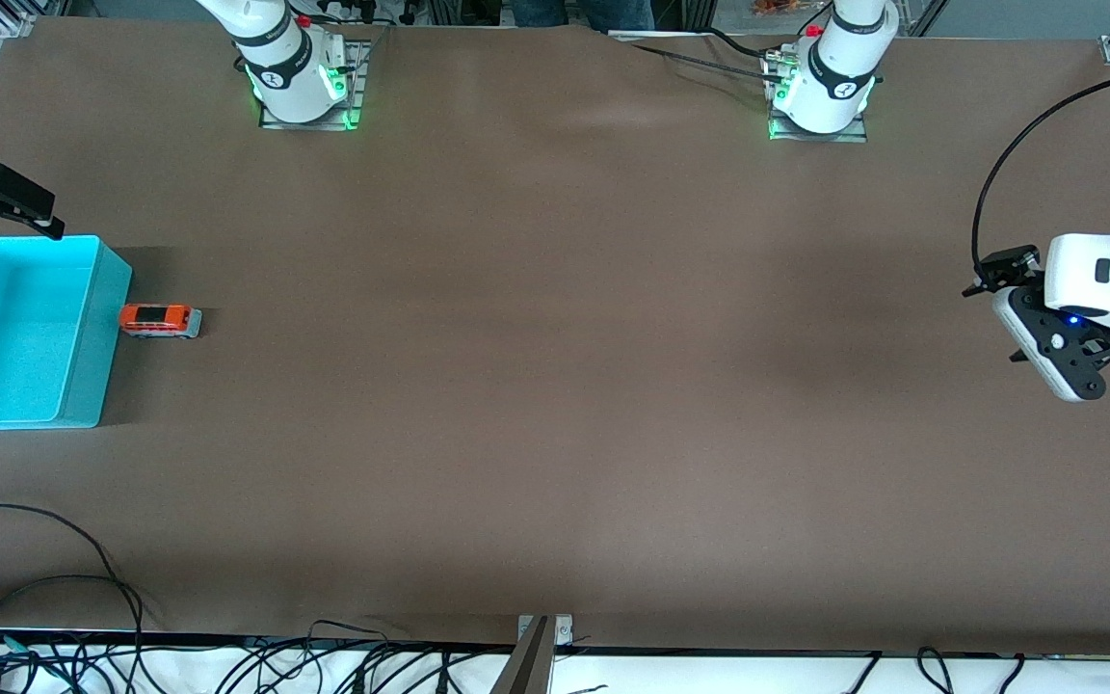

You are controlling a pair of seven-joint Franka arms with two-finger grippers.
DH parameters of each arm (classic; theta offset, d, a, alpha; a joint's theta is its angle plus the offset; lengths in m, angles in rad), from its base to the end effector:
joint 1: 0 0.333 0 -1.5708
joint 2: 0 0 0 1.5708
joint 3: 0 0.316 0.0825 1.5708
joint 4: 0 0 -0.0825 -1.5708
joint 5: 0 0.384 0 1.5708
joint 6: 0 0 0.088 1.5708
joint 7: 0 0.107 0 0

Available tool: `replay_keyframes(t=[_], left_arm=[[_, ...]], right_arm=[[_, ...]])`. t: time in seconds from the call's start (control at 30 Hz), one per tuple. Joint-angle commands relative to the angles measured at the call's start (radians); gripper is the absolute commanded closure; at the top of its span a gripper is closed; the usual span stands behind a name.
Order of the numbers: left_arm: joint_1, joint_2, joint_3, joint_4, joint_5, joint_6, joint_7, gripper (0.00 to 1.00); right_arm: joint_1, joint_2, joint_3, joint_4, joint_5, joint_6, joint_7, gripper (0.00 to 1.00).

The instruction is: Wind up bus and store in blue box

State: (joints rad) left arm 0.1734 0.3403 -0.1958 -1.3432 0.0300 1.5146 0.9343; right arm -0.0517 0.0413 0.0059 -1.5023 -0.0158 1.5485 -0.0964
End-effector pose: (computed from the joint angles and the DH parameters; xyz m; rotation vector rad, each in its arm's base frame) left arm 0.6418 0.0085 0.5252 2.6947 -1.3889 -0.1979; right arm 0.5649 -0.0277 0.6317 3.1247 0.0785 0.0059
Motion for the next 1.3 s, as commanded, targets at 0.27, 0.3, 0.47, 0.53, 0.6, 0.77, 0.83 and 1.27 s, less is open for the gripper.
replay_keyframes(t=[0.27,0.3,0.47,0.53,0.6,0.77,0.83,1.27], left_arm=[[-0.189,-0.217,0.177,-0.252,-0.032,0.210,-0.242,0.00],[-0.193,-0.228,0.179,-0.261,-0.033,0.210,-0.283,0.00],[-0.206,-0.305,0.177,-0.344,-0.044,0.210,-0.556,0.00],[-0.210,-0.342,0.177,-0.381,-0.044,0.210,-0.638,0.00],[-0.210,-0.363,0.177,-0.404,-0.044,0.210,-0.684,0.00],[-0.209,-0.394,0.177,-0.458,-0.044,0.210,-0.709,0.00],[-0.207,-0.414,0.177,-0.478,-0.044,0.210,-0.707,0.00],[-0.201,-0.408,0.171,-0.407,-0.041,0.096,-0.784,0.00]], right_arm=[[-0.002,0.003,0.000,0.013,-0.001,-0.011,-0.022,0.00],[-0.004,0.003,0.000,0.013,-0.001,-0.011,-0.023,0.00],[-0.002,0.003,0.000,0.013,-0.001,-0.015,-0.020,0.00],[-0.002,0.003,0.002,0.013,-0.001,-0.015,-0.017,0.00],[-0.002,0.003,0.000,0.013,0.000,-0.015,-0.016,0.00],[-0.002,0.005,0.002,0.007,-0.003,-0.010,-0.013,0.00],[-0.002,0.003,0.002,-0.003,-0.001,-0.010,-0.012,0.00],[-0.002,0.005,0.002,-0.134,-0.003,0.045,-0.022,0.00]])
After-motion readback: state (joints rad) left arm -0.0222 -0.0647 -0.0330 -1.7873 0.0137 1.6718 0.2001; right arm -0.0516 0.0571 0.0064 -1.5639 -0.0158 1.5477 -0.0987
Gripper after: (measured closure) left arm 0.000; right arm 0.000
